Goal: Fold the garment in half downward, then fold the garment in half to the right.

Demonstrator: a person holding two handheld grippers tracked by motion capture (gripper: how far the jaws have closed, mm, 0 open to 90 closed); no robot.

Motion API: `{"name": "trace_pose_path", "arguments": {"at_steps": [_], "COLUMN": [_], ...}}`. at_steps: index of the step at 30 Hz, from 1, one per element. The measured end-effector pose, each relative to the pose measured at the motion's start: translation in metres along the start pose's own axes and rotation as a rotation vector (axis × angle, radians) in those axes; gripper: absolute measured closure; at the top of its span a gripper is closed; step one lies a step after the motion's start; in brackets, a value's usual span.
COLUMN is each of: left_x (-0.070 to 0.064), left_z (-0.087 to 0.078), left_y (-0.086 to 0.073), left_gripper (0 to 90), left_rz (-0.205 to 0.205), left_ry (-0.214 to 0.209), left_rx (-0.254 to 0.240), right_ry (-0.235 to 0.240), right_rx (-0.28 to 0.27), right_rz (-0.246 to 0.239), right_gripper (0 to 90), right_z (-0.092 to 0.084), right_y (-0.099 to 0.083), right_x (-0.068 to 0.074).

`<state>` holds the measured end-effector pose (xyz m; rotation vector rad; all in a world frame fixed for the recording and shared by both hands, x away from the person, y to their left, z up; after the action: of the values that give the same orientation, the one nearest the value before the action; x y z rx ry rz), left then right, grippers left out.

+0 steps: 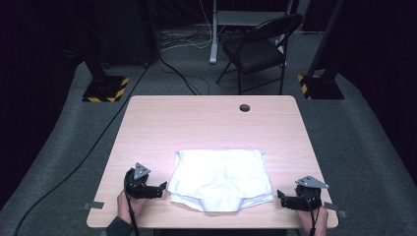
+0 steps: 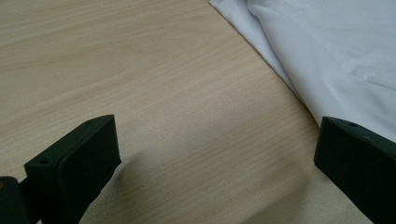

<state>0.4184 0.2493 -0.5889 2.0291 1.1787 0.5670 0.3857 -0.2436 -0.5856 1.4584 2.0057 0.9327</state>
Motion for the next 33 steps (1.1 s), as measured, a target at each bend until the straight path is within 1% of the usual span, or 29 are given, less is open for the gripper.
{"name": "trace_pose_path", "arguments": {"at_steps": [2, 4, 9, 12, 14, 18, 22, 29, 33], "left_x": [0.000, 0.001, 0.002, 0.002, 0.001, -0.001, -0.004, -0.012, -0.016], "left_z": [0.000, 0.000, -0.002, -0.005, -0.006, -0.003, -0.001, 0.010, 0.019], "left_y": [0.000, -0.001, -0.001, 0.005, 0.011, 0.021, 0.029, 0.045, 0.053], "left_gripper": [0.0, 0.0, 0.0, 0.0, 0.0, 0.0, 0.0, 0.0, 0.0], "left_rz": [-0.002, -0.001, -0.011, -0.009, -0.005, 0.002, 0.009, 0.031, 0.046], "left_ry": [0.001, 0.004, 0.007, 0.008, 0.011, 0.010, 0.011, -0.005, -0.015], "left_rx": [-0.004, 0.006, -0.005, -0.023, -0.037, -0.050, -0.061, -0.066, -0.060], "right_ry": [-0.004, -0.005, -0.009, 0.000, 0.003, 0.018, 0.029, 0.049, 0.057], "right_rx": [0.010, 0.014, 0.019, 0.015, 0.005, -0.028, -0.042, -0.055, -0.054], "right_rz": [-0.008, -0.011, -0.012, 0.001, 0.000, -0.003, -0.010, -0.030, -0.052], "right_gripper": [2.7, 2.7, 2.5, 2.5, 2.5, 2.6, 2.8, 2.9, 3.0], "right_z": [0.001, 0.001, 0.003, 0.002, 0.000, -0.008, -0.014, -0.016, -0.014], "right_y": [-0.001, -0.001, 0.000, 0.001, 0.004, 0.015, 0.022, 0.032, 0.035], "right_x": [0.001, 0.000, 0.001, 0.001, 0.003, 0.011, 0.019, 0.035, 0.045]}}
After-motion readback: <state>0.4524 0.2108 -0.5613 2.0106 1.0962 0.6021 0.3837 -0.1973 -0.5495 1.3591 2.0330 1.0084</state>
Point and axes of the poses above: each handheld gripper's, and its own axes: z roughly forward along the jaws, y roughly out of its top, x roughly to its left, the point moved 8 cm from there along z, roughly forward along the jaws, and after that the axes turned 2 degrees about z, right-handed, at the moved point
